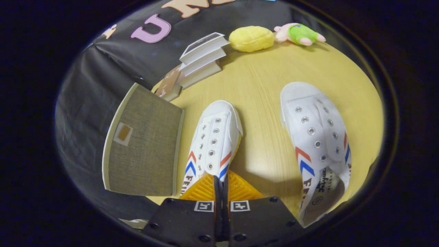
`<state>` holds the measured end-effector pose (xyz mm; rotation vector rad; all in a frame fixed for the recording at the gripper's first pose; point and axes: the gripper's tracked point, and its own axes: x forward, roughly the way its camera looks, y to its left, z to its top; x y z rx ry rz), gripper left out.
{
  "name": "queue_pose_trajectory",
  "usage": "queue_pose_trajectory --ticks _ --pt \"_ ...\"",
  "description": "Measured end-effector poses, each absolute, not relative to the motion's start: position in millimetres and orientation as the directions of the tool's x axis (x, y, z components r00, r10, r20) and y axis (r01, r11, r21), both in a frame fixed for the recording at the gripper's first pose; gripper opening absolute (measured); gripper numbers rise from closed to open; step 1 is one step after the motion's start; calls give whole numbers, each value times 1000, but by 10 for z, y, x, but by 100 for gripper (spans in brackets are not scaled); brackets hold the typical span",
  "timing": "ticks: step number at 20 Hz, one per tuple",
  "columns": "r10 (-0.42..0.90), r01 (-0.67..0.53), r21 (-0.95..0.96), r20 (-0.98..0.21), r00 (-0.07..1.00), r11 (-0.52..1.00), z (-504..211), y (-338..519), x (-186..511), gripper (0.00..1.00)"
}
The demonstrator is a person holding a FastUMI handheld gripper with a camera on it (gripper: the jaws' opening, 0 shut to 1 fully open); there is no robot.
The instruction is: Open the storage box then place both shoes into the box .Put the left shoe in first, then the right shoe, with the right side of both shoes facing outward in a uniform manner.
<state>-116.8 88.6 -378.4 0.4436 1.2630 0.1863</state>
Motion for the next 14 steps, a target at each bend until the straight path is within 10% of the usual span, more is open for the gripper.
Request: queue_pose_trajectory --ticks 14 --pt "448 115 550 -770 454 828 -2751 1269 -778 4"
